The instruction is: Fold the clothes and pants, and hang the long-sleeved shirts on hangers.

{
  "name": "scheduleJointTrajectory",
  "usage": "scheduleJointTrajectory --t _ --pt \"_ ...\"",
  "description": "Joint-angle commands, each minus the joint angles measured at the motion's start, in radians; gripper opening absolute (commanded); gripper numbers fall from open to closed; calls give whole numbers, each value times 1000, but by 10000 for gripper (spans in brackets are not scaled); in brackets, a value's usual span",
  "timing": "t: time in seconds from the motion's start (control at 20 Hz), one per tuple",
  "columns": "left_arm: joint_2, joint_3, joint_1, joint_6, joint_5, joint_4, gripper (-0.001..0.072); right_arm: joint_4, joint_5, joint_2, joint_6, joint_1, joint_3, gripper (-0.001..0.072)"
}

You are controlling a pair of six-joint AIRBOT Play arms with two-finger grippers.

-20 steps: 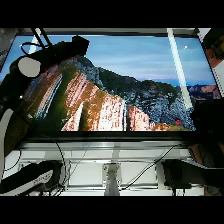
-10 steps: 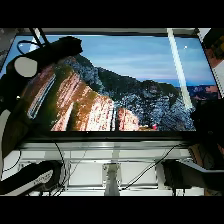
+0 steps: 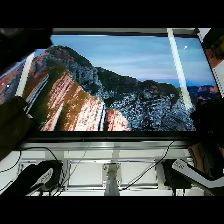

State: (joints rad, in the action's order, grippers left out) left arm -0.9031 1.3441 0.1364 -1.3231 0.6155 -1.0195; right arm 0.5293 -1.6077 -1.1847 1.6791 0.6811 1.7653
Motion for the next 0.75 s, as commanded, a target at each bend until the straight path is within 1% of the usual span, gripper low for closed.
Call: scheduleJointTrajectory --t 0.0,0.1,0.25,0.7 --pt "109 0 -38 3 46 -1 16 -26 40 -3 -1 -140 2 24" --pt "145 0 -39 3 46 -1 17 -35 68 -2 3 -168 2 25" --pt "174 0 -39 4 52 0 17 -34 72 -2 3 -178 2 25" --pt "177 0 -39 3 52 0 17 -31 76 -2 3 -178 2 25"
